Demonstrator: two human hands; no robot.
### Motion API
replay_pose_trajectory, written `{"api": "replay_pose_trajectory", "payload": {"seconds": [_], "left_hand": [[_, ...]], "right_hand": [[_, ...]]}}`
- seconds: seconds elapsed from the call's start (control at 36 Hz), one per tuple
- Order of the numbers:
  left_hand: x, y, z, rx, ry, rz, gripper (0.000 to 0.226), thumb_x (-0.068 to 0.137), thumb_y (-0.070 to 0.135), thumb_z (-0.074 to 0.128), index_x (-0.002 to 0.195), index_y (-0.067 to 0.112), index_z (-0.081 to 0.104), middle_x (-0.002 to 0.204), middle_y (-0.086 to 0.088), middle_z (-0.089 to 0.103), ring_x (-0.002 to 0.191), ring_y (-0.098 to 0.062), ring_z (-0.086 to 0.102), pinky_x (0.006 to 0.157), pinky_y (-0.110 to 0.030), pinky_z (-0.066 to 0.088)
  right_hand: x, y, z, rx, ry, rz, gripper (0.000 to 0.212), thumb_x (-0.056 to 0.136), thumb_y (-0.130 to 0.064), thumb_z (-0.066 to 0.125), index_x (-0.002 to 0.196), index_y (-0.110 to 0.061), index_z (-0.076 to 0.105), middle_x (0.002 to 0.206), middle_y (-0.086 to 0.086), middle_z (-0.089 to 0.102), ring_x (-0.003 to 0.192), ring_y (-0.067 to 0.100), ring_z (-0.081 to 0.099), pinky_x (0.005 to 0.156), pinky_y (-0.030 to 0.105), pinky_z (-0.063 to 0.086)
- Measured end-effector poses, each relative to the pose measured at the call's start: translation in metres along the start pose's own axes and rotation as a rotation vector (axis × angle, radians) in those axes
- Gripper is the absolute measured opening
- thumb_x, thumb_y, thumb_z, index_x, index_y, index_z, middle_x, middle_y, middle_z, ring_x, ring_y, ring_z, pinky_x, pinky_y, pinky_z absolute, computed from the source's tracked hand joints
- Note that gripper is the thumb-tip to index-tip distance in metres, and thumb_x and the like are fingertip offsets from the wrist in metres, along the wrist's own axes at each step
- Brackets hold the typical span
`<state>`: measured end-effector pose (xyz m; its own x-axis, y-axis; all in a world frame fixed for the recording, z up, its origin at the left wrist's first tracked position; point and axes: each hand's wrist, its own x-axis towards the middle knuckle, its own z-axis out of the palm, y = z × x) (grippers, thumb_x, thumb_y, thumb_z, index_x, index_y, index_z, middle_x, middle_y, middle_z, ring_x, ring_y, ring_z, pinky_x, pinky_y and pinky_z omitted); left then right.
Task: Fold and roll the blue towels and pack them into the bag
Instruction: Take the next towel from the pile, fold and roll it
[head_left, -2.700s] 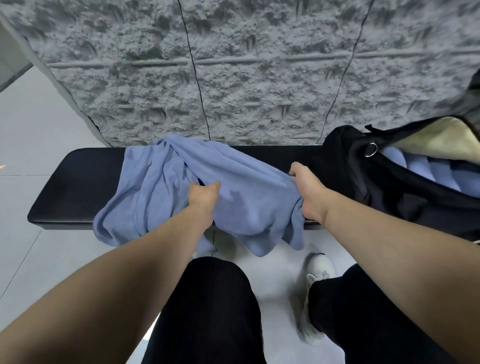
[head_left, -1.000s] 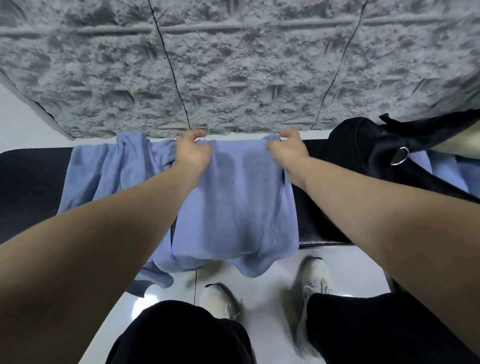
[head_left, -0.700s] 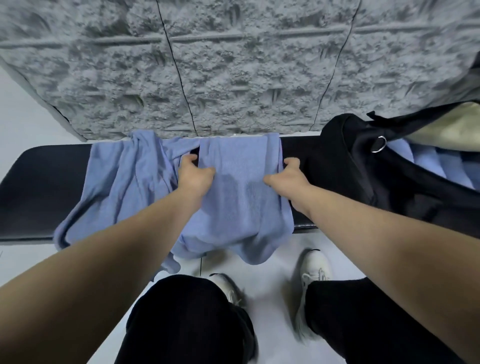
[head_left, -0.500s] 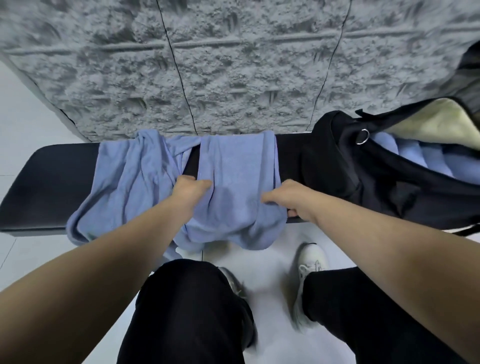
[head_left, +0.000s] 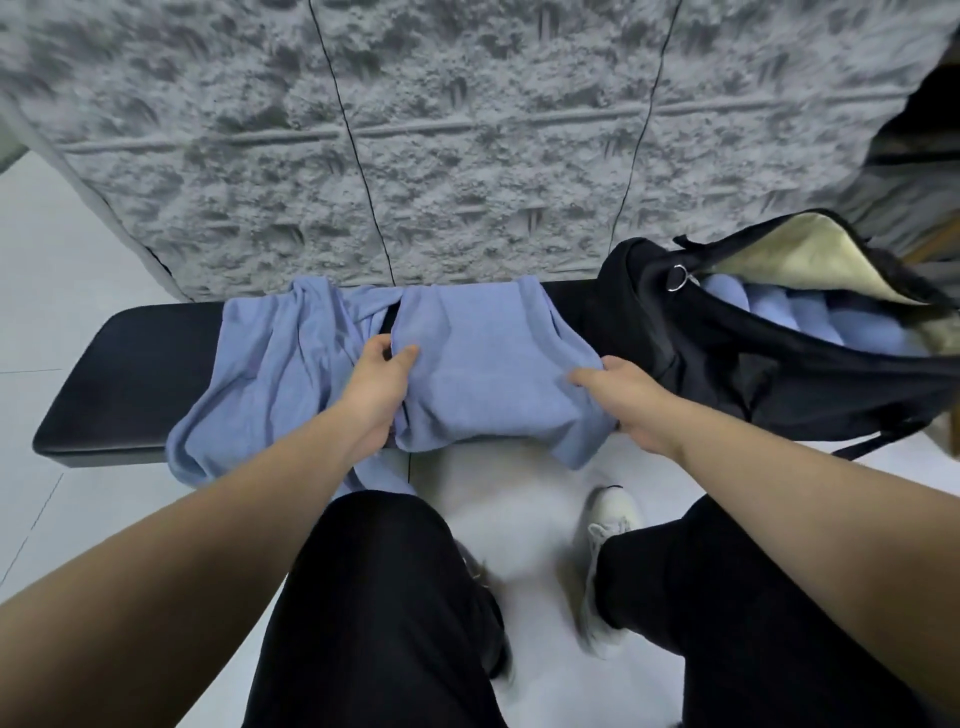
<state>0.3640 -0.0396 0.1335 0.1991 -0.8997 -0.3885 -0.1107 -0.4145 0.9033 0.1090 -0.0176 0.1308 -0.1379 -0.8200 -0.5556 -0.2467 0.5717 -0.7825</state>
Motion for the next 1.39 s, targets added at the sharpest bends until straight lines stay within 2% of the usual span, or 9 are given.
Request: {"api": "replay_pose_trajectory", "payload": {"seconds": [0.22, 0.36, 0.5, 0.69, 0.75, 0.83, 1.06, 1.22, 1.39], "left_hand": [[-0.023, 0.003, 0.007, -0.392, -0.131, -0.073, 0.071, 0.088, -0.004, 0.061, 0.144, 0.030, 0.033, 0.126, 0.000, 0.058, 0.107, -0.024, 0.064, 0.079, -0.037, 0.056], [-0.036, 0.003, 0.010, -0.318, -0.191, -0.054, 0.042, 0.095, -0.002, 0.054, 0.123, 0.030, 0.055, 0.137, -0.001, 0.053, 0.119, -0.024, 0.058, 0.097, -0.041, 0.051], [-0.057, 0.002, 0.013, -0.225, -0.222, -0.064, 0.026, 0.098, 0.002, 0.051, 0.103, 0.022, 0.067, 0.108, -0.006, 0.071, 0.082, -0.017, 0.070, 0.070, -0.030, 0.057], [-0.067, -0.001, 0.004, -0.181, -0.244, -0.213, 0.019, 0.098, 0.016, 0.054, 0.107, 0.019, 0.071, 0.099, -0.004, 0.075, 0.079, -0.018, 0.072, 0.066, -0.030, 0.057], [-0.068, 0.000, 0.000, -0.182, -0.233, -0.239, 0.018, 0.094, 0.021, 0.062, 0.109, 0.019, 0.071, 0.103, -0.004, 0.075, 0.087, -0.020, 0.072, 0.074, -0.033, 0.057], [-0.066, -0.003, -0.006, -0.161, -0.196, -0.227, 0.026, 0.088, 0.019, 0.071, 0.113, 0.024, 0.068, 0.111, -0.006, 0.072, 0.093, -0.023, 0.071, 0.074, -0.035, 0.056], [-0.073, -0.003, -0.015, -0.030, 0.037, 0.095, 0.051, 0.086, -0.014, 0.051, 0.108, 0.031, 0.061, 0.102, 0.007, 0.047, 0.095, -0.011, 0.053, 0.072, -0.022, 0.047], [-0.086, -0.004, -0.018, 0.009, -0.090, 0.195, 0.032, 0.089, -0.012, 0.054, 0.091, 0.018, 0.067, 0.082, 0.000, 0.063, 0.083, -0.006, 0.060, 0.085, -0.019, 0.045], [-0.093, -0.004, -0.016, 0.027, -0.172, 0.208, 0.026, 0.092, -0.005, 0.052, 0.092, 0.015, 0.068, 0.072, 0.004, 0.072, 0.083, 0.003, 0.065, 0.088, -0.016, 0.042]], "right_hand": [[-0.016, 0.005, -0.023, 0.212, -0.170, 0.045, 0.036, 0.079, -0.007, 0.053, 0.113, -0.019, 0.057, 0.108, 0.010, 0.063, 0.094, 0.027, 0.065, 0.081, 0.036, 0.049], [-0.026, 0.010, -0.034, 0.171, -0.085, -0.062, 0.067, 0.093, -0.005, 0.051, 0.145, -0.044, 0.035, 0.132, -0.007, 0.044, 0.115, 0.019, 0.053, 0.092, 0.033, 0.051], [-0.044, 0.013, -0.043, 0.022, -0.095, 0.018, 0.030, 0.096, -0.015, 0.048, 0.109, -0.033, 0.068, 0.081, 0.001, 0.058, 0.047, 0.016, 0.047, 0.040, 0.018, 0.030], [-0.054, 0.015, -0.048, 0.029, -0.114, -0.009, 0.022, 0.088, -0.028, 0.060, 0.102, -0.029, 0.076, 0.097, -0.005, 0.063, 0.067, 0.017, 0.051, 0.050, 0.027, 0.032], [-0.053, 0.018, -0.051, 0.114, -0.195, -0.010, 0.032, 0.080, -0.036, 0.072, 0.109, -0.023, 0.074, 0.118, -0.001, 0.064, 0.095, 0.015, 0.064, 0.077, 0.033, 0.054], [-0.055, 0.023, -0.058, 0.115, -0.316, -0.039, 0.027, 0.085, -0.024, 0.071, 0.112, -0.028, 0.071, 0.127, -0.002, 0.064, 0.121, 0.013, 0.056, 0.109, 0.035, 0.041], [-0.066, 0.030, -0.058, -0.089, -0.188, -0.032, 0.035, 0.095, -0.007, 0.045, 0.099, -0.023, 0.075, 0.098, 0.006, 0.045, 0.070, 0.016, 0.030, 0.046, 0.023, 0.030], [-0.071, 0.031, -0.057, 0.049, -0.156, -0.056, 0.030, 0.100, -0.017, 0.048, 0.100, -0.026, 0.077, 0.119, -0.003, 0.060, 0.065, 0.017, 0.033, 0.045, 0.024, 0.035], [-0.080, 0.021, -0.063, 0.199, -0.142, -0.138, 0.035, 0.093, -0.013, 0.044, 0.101, -0.023, 0.077, 0.098, 0.012, 0.062, 0.073, 0.022, 0.053, 0.052, 0.027, 0.046]]}}
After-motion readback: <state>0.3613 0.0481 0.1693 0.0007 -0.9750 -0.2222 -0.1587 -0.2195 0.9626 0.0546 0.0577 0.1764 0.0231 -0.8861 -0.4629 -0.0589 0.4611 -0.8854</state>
